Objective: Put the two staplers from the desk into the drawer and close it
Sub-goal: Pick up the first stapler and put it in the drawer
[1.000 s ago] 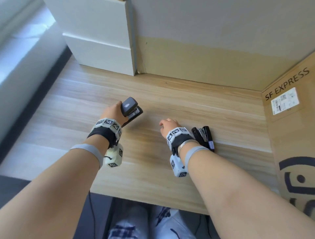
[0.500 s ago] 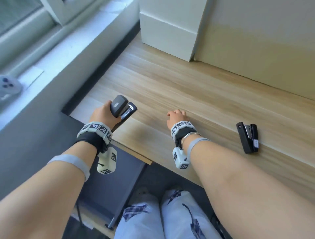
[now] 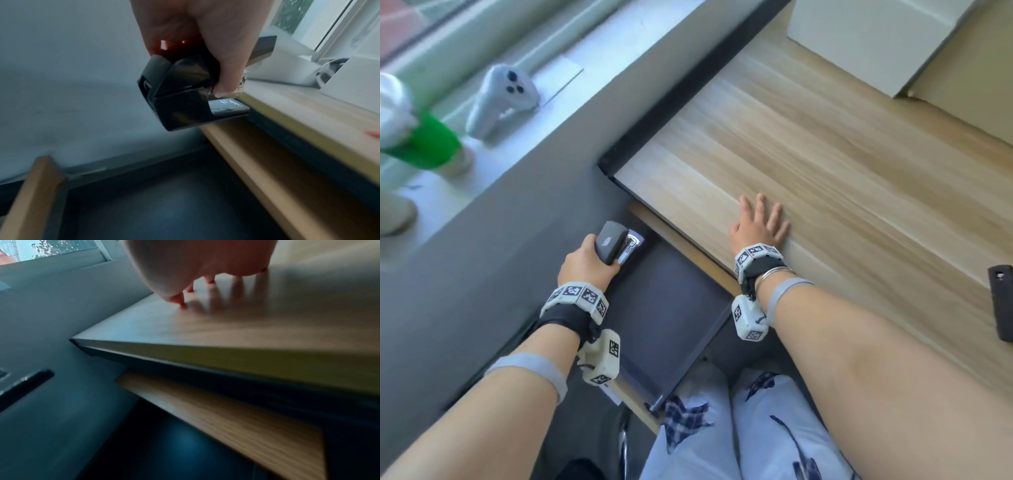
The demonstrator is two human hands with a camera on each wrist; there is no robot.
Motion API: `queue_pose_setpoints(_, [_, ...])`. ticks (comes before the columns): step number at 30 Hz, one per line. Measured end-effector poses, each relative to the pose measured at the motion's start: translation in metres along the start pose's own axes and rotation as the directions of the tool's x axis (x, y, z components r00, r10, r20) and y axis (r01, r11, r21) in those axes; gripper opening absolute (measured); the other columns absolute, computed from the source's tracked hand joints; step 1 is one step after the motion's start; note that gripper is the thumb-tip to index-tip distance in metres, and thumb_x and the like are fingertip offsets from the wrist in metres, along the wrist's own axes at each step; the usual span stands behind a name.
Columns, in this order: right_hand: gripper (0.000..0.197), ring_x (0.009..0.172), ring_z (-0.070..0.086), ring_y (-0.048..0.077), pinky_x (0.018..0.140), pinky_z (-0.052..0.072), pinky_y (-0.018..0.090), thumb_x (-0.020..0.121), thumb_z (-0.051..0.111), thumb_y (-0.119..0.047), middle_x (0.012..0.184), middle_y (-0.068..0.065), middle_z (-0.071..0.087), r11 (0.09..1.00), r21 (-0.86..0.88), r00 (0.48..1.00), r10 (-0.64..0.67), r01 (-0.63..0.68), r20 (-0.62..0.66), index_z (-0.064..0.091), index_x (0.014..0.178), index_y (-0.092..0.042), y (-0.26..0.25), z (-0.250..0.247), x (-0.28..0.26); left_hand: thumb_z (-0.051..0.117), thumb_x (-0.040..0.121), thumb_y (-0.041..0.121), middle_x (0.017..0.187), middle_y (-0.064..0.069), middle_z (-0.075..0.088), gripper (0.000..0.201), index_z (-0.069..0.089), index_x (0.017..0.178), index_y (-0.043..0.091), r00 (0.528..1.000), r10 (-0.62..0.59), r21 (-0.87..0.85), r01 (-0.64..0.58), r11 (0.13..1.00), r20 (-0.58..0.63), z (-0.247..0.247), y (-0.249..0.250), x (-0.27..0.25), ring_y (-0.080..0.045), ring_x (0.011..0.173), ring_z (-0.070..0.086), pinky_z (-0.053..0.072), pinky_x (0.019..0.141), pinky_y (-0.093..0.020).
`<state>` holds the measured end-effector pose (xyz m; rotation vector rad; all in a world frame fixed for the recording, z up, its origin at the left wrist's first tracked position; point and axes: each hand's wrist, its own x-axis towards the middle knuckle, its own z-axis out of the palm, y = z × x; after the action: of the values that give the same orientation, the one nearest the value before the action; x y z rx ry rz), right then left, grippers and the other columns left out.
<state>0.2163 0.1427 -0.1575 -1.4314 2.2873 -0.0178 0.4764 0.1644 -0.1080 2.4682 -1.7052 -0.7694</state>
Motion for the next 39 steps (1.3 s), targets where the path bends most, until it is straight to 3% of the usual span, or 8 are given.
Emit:
queue_pose_setpoints(5, [0.062, 0.149, 0.000, 0.029, 0.118, -0.001, 0.054, 0.091, 0.036, -0.029, 0.162, -0.007, 0.007, 1.000, -0.019, 0.989, 0.005, -0.008, -0.151, 0.015, 0.148, -0.040, -0.002, 0.018, -0.001, 0.064, 0.073, 0.031, 0.096, -0.017, 0.070, 0.033, 0.051, 0.098, 0.013, 0.994, -0.076, 0.051, 0.072, 0.996, 0.084, 0.039, -0.026, 0.017, -0.038, 0.090, 0.065, 0.055, 0.078, -0.041])
queue_pose_setpoints(9, [0.063, 0.149, 0.003, 0.029, 0.119, 0.001, 0.054, 0.090, 0.036, -0.029, 0.162, -0.006, 0.010, 0.999, -0.052, 0.976, -0.004, -0.007, -0.218, 0.015, 0.148, -0.040, -0.001, 0.026, 0.000, 0.063, 0.075, 0.028, 0.097, -0.016, 0.069, 0.034, 0.050, 0.103, 0.013, 0.985, -0.074, 0.122, 0.056, 0.991, 0.153, 0.071, -0.032, 0.038, -0.037, 0.090, 0.066, 0.053, 0.075, -0.039])
queue_pose_setpoints(17, [0.064, 0.148, 0.013, 0.031, 0.119, 0.009, 0.054, 0.086, 0.042, -0.028, 0.160, -0.005, 0.020, 0.998, -0.058, 0.951, -0.007, -0.012, -0.310, 0.024, 0.146, -0.040, -0.001, 0.034, 0.002, 0.064, 0.075, 0.022, 0.103, -0.019, 0.069, 0.038, 0.048, 0.108, 0.012, 0.963, -0.145, 0.119, 0.120, 0.986, 0.228, 0.125, -0.034, 0.074, -0.038, 0.098, 0.065, 0.054, 0.086, -0.044])
queue_pose_setpoints(23, [0.065, 0.148, 0.014, 0.032, 0.119, 0.010, 0.054, 0.085, 0.040, -0.031, 0.160, -0.005, 0.020, 0.997, -0.072, 0.953, -0.004, -0.019, -0.304, 0.023, 0.146, -0.040, -0.001, 0.032, 0.002, 0.065, 0.074, 0.018, 0.100, -0.019, 0.069, 0.036, 0.049, 0.106, 0.011, 0.949, -0.199, 0.105, 0.179, 0.978, 0.244, 0.157, -0.043, 0.088, -0.039, 0.095, 0.066, 0.054, 0.084, -0.045])
queue_pose_setpoints(30, [0.065, 0.145, 0.024, 0.034, 0.116, 0.016, 0.055, 0.079, 0.033, -0.034, 0.156, -0.003, 0.031, 0.995, -0.092, 0.935, -0.006, -0.029, -0.354, 0.031, 0.144, -0.039, -0.002, 0.033, 0.003, 0.064, 0.075, 0.017, 0.101, -0.023, 0.067, 0.033, 0.049, 0.104, 0.009, 0.936, -0.254, 0.057, 0.247, 0.967, 0.245, 0.184, -0.050, 0.106, -0.041, 0.099, 0.064, 0.051, 0.090, -0.050])
queue_pose_setpoints(39, [0.066, 0.147, 0.018, 0.032, 0.118, 0.012, 0.054, 0.082, 0.042, -0.033, 0.158, -0.005, 0.025, 0.996, -0.081, 0.945, -0.001, -0.027, -0.328, 0.026, 0.145, -0.041, -0.001, 0.036, 0.005, 0.066, 0.077, 0.018, 0.111, -0.026, 0.065, 0.047, 0.048, 0.120, 0.007, 0.922, -0.273, 0.076, 0.263, 0.962, 0.273, 0.203, -0.063, 0.108, -0.042, 0.106, 0.062, 0.052, 0.087, -0.047])
